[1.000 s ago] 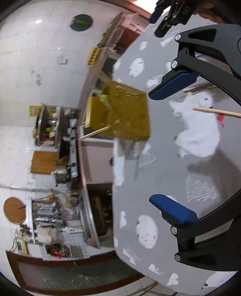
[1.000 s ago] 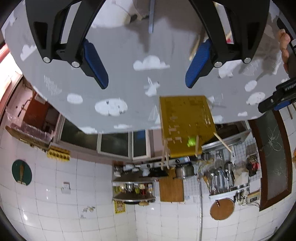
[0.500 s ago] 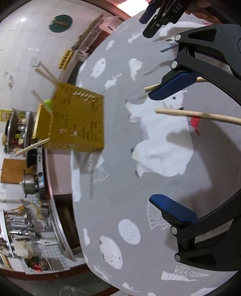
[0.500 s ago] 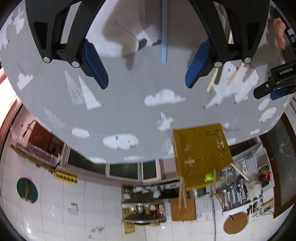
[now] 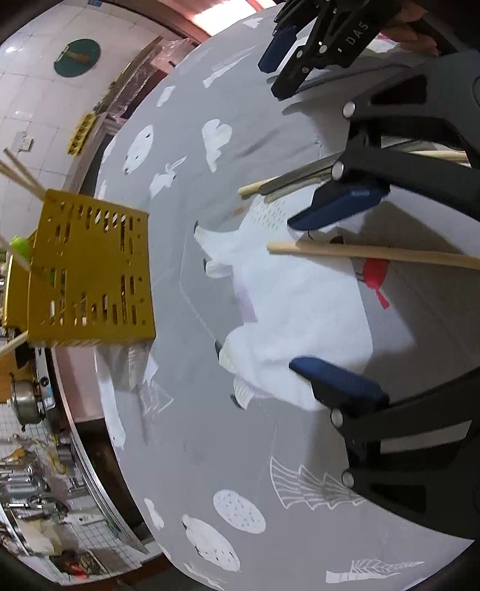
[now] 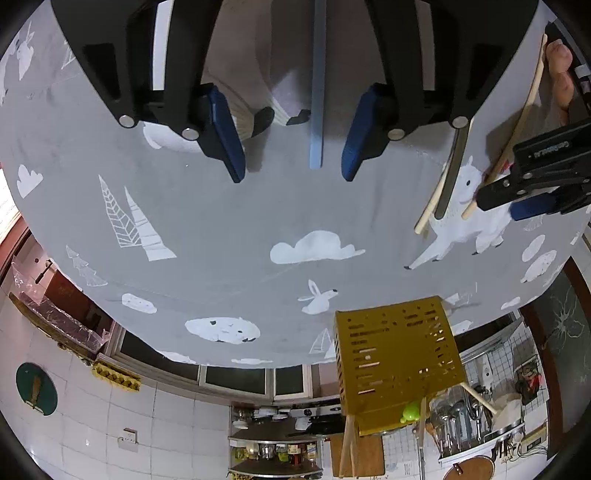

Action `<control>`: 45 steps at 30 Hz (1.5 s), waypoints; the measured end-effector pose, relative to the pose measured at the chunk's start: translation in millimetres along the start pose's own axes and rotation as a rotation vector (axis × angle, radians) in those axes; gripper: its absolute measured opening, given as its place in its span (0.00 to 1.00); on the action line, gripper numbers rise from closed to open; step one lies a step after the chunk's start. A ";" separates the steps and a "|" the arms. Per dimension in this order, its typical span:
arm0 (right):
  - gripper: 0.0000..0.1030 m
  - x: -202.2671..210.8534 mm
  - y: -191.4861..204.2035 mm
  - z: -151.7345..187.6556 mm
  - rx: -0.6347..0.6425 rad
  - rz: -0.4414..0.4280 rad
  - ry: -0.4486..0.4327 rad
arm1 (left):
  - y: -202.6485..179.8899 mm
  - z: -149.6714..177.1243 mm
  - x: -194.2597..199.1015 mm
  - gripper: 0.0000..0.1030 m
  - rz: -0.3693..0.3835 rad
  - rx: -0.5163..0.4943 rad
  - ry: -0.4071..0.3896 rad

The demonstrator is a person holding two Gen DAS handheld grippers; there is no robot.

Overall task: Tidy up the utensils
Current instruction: 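Grasp a wooden chopstick with the left tool while the right tool grasps the grey spoon handle, then carry the chopstick into the yellow basket with the left tool while the right tool inserts the spoon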

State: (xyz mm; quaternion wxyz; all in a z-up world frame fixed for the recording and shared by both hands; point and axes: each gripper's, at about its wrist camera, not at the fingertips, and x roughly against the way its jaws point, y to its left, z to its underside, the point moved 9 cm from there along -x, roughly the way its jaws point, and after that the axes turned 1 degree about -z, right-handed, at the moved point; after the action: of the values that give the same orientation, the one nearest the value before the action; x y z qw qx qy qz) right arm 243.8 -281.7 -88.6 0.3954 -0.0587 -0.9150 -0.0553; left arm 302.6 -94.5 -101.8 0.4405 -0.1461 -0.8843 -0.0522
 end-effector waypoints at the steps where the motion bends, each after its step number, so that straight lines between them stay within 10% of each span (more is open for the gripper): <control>1: 0.49 -1.2 0.9 1.1 0.001 -0.001 0.007 | -1.8 -0.1 -1.0 0.63 0.001 -0.007 0.003; 17: 0.17 -7.7 9.0 10.2 -0.002 -0.002 0.075 | -23.1 -6.0 -14.8 0.05 0.014 -0.081 0.067; 31: 0.07 2.4 9.7 -13.8 -0.071 -0.090 0.016 | 13.0 -29.4 35.2 0.04 -0.005 0.074 -0.112; 45: 0.07 69.0 21.5 -52.6 -0.032 -0.140 -0.260 | 57.6 -35.0 114.5 0.04 -0.046 0.152 -0.358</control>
State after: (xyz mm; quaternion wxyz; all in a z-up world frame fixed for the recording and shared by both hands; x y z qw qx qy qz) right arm 237.8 -263.9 -1.2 0.2678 -0.0075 -0.9593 -0.0893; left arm 281.7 -23.1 8.3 0.2845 -0.0990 -0.9530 0.0317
